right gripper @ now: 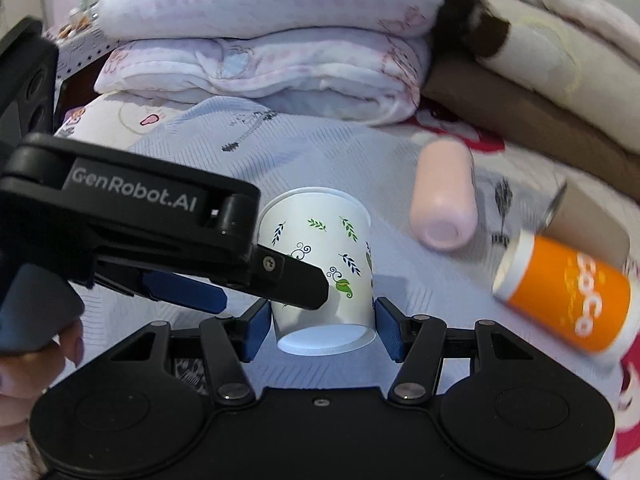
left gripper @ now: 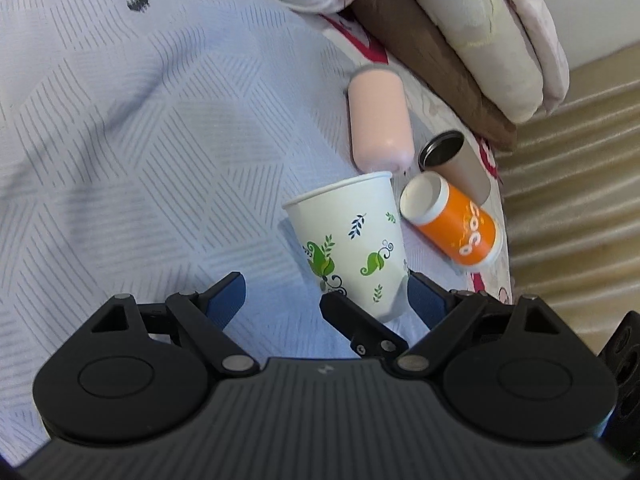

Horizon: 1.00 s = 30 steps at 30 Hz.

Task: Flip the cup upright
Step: 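Close the right gripper on the white cup's rim while the left tool approaches, then rotate the held white cup upright with the right gripper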

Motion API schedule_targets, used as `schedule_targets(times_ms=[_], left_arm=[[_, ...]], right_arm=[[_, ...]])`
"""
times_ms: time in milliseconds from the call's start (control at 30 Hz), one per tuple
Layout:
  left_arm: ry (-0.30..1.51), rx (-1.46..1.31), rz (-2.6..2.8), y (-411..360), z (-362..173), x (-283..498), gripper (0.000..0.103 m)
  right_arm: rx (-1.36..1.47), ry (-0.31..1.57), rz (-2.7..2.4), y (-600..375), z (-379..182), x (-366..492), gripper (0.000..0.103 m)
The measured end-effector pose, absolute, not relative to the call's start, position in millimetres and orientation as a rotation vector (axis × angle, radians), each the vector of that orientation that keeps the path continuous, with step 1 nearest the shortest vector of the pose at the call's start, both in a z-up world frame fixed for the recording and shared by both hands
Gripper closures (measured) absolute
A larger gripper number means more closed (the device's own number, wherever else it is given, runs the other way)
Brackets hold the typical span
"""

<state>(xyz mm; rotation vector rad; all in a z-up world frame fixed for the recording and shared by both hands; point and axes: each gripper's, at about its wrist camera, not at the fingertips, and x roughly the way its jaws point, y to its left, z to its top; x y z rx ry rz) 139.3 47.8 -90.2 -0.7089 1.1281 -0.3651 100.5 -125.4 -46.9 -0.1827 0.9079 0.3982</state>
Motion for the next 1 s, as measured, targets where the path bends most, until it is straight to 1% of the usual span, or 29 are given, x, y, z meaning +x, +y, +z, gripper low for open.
schedule_targets(times_ms=[233,567,633,667,733,933,1000], left_arm=[[1.179,-0.736,-0.409,39,-102,138,0.015],[1.193,-0.735,-0.374,40,-111,148,0.016],[1.193,-0.717,-0.386,38,-111,149,0.026],[1.196,-0.712,-0.387,37,-111,150,0.028],[1.198,-0.703,-0.384,36,-112,150,0.040],[1.182,-0.631,-0.394,31,-108,149,0.042],[1.148,-0.575,-0.404,25,-102,148,0.043]], right_arm=[[-0.062,0.979,0.389,-139,-56,91,0.041],[0.123,1.087,0.450,-157,-68,96,0.041],[0.141,1.097,0.458,-158,-70,97,0.040],[0.147,1.101,0.464,-158,-71,97,0.041],[0.154,1.107,0.475,-157,-71,98,0.041],[0.132,1.143,0.528,-156,-71,100,0.040],[0.084,1.147,0.538,-154,-71,101,0.032]])
